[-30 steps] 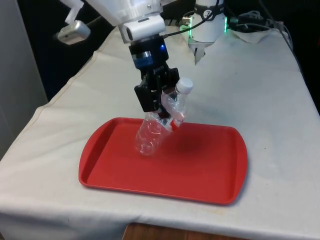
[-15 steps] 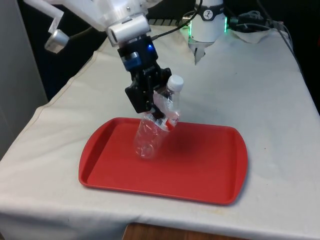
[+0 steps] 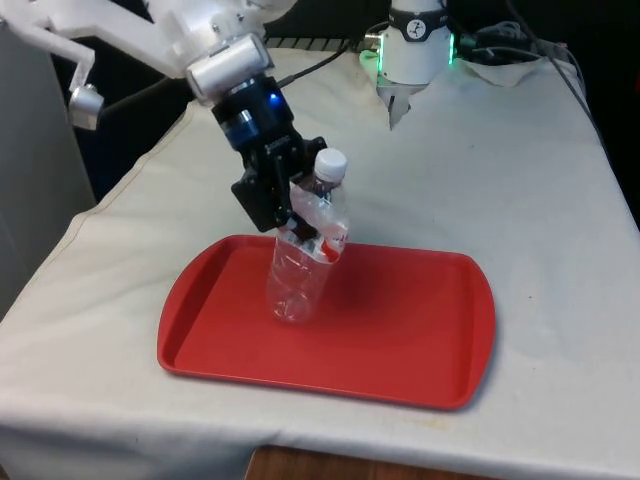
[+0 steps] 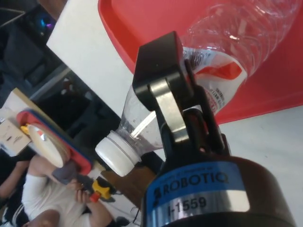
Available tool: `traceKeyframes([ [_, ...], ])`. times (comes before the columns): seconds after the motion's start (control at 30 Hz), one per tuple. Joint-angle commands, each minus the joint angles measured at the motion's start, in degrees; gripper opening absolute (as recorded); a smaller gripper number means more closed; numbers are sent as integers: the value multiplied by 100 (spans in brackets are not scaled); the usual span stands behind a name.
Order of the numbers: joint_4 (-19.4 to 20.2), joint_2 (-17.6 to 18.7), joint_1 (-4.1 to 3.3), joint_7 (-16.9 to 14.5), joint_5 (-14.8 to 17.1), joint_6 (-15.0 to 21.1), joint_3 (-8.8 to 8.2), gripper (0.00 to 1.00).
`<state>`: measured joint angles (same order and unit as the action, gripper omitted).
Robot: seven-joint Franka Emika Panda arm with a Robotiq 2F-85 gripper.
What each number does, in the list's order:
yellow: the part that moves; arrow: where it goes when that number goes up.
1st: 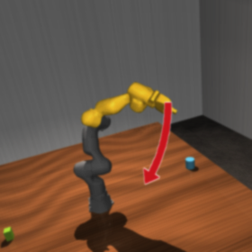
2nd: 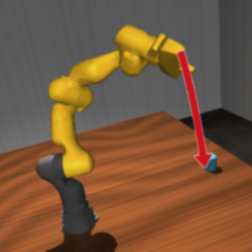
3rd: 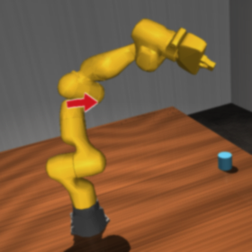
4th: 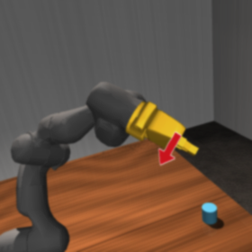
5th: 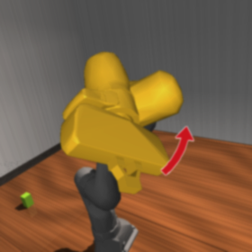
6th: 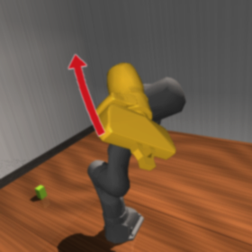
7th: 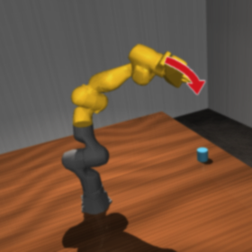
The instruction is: Place the bottle upright on the tray.
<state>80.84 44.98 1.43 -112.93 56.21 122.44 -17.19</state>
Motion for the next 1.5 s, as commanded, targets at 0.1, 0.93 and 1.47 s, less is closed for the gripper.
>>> traceKeyframes([
  [0.1,-212,149,80,-34,201,-292,-74,12],
  [0.93,-309,286,57,-143,699,-773,-315,12],
  [1.47,-275,338,63,-292,1083,-1037,-413,12],
])
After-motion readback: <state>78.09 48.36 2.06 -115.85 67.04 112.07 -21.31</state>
